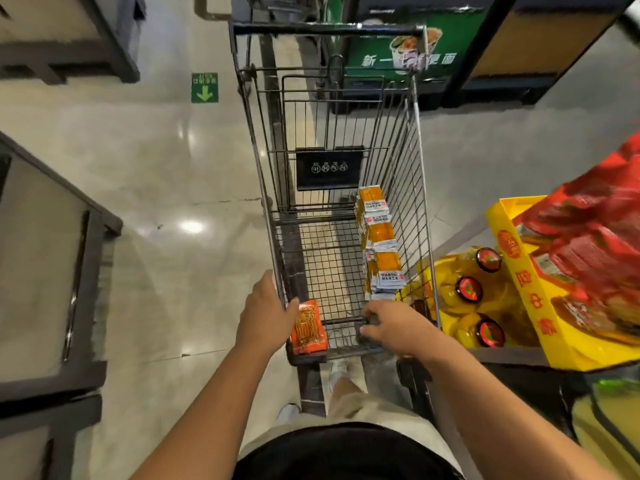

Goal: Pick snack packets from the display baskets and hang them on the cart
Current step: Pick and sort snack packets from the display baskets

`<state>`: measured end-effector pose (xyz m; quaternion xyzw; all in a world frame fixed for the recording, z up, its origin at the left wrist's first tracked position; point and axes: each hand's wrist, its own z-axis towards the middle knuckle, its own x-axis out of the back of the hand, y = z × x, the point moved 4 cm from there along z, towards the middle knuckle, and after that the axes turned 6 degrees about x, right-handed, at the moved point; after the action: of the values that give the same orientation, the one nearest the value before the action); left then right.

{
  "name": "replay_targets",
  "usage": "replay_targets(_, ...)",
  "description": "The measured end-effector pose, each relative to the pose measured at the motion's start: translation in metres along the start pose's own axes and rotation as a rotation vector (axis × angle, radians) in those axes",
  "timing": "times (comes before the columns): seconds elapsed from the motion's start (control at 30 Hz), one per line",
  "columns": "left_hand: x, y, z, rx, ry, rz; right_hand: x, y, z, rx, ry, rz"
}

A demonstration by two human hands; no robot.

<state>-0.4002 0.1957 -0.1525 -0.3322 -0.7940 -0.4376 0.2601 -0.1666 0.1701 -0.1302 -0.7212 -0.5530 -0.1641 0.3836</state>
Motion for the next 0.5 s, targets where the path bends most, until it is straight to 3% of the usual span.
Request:
replay_targets(0.2,-0.019,0.010,0.058,0.179,0.038,-0.065,0.005,0.036,0.076,-0.010,-0.253,0.045)
replay_targets(0.43,-0.066,0.002,0.118,0.364,0.067,-0.258,-0.022,0.074,0.169,-0.075,-0.346,0.265)
replay_targets(0.5,-0.076,-0.005,0.121,0.389,0.154,-0.226,-0.042,0.080,0.191,-0.086,-0.376,0.285)
